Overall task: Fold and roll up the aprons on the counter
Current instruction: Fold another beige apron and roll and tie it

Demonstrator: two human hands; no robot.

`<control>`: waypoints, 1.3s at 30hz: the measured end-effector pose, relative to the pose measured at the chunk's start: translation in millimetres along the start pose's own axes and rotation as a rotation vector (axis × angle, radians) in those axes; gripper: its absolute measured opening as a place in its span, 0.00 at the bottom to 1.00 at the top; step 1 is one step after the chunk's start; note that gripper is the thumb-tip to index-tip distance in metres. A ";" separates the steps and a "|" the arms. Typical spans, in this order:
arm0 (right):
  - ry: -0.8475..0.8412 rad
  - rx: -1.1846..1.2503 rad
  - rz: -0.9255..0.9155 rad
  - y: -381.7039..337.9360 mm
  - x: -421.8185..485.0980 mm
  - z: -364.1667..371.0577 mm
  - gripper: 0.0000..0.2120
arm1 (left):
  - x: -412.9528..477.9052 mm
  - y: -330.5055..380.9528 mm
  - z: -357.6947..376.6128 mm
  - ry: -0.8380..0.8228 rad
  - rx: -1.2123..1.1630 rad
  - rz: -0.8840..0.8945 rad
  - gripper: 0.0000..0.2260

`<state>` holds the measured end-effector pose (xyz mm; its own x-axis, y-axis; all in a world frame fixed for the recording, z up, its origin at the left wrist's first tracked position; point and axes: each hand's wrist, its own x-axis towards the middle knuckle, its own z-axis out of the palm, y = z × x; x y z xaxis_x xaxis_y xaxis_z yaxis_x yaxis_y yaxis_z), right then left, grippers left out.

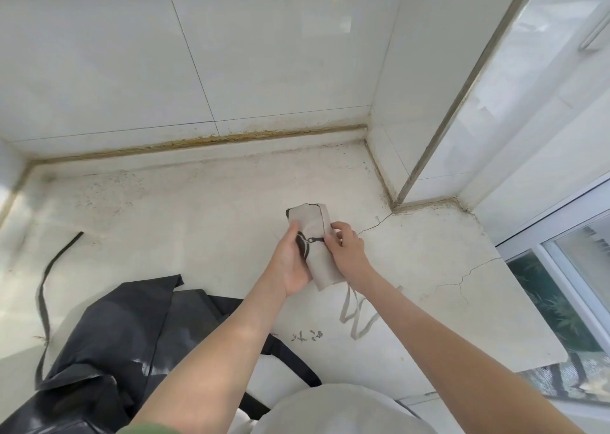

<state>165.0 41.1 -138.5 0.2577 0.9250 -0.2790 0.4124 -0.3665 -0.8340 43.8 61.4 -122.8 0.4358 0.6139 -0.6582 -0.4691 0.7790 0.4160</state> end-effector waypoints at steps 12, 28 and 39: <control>-0.297 0.824 0.200 -23.1 -8.1 -15.8 0.15 | 3.7 0.1 24.2 0.314 0.637 0.280 0.36; -0.212 0.782 0.137 -38.3 15.7 -35.2 0.20 | -4.8 25.5 19.0 0.278 1.038 0.526 0.21; -0.375 -0.018 0.080 -65.0 33.0 -71.4 0.22 | -13.8 57.8 -3.4 0.095 1.219 0.399 0.13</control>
<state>209.1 88.3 -59.5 -0.0464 0.8646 -0.5004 0.4205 -0.4374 -0.7949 8.1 97.6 -91.8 0.3485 0.8583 -0.3767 0.4701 0.1876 0.8624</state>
